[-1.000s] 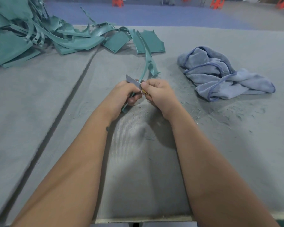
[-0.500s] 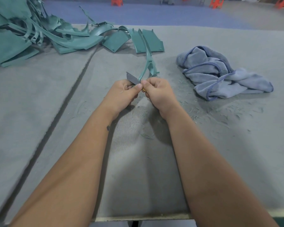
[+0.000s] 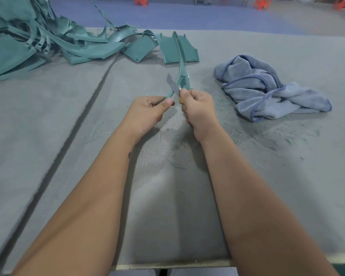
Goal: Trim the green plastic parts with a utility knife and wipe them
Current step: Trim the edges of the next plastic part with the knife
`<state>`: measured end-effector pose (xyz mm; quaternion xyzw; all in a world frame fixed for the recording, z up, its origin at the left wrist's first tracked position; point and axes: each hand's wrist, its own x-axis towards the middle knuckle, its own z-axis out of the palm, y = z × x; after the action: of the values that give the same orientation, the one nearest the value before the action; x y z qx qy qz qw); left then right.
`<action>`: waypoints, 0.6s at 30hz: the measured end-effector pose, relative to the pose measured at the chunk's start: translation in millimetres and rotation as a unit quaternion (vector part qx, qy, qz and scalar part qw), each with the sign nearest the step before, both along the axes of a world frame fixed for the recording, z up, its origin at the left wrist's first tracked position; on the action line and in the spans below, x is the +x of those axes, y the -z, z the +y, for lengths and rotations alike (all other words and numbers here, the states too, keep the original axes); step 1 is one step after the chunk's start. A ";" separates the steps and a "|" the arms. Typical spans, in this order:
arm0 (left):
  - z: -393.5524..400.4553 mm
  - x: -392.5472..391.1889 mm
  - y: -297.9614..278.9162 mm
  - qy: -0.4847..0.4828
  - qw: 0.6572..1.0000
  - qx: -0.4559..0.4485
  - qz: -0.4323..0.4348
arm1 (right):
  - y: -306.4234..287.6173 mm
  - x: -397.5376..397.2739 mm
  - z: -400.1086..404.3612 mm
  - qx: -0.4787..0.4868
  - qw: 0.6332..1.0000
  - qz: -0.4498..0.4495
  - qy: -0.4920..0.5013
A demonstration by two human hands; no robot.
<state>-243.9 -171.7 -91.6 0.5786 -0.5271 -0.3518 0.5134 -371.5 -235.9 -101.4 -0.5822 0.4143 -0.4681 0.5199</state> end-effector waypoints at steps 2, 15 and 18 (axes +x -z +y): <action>4.5 6.0 -3.4 0.013 1.000 0.016 0.000 | -1.9 -0.5 -1.9 0.023 0.999 -0.021 0.025; 12.9 16.7 -20.9 0.074 0.992 0.090 -0.042 | -7.6 -4.6 5.6 0.060 0.989 -0.134 -0.006; 11.9 12.8 -19.5 0.075 0.993 0.086 -0.033 | -6.8 -3.6 9.9 0.016 0.996 -0.072 -0.055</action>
<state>-231.0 -159.8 -72.1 0.5909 -0.5535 -0.4134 0.4165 -375.1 -226.0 -94.7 -0.5600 0.3506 -0.4729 0.5829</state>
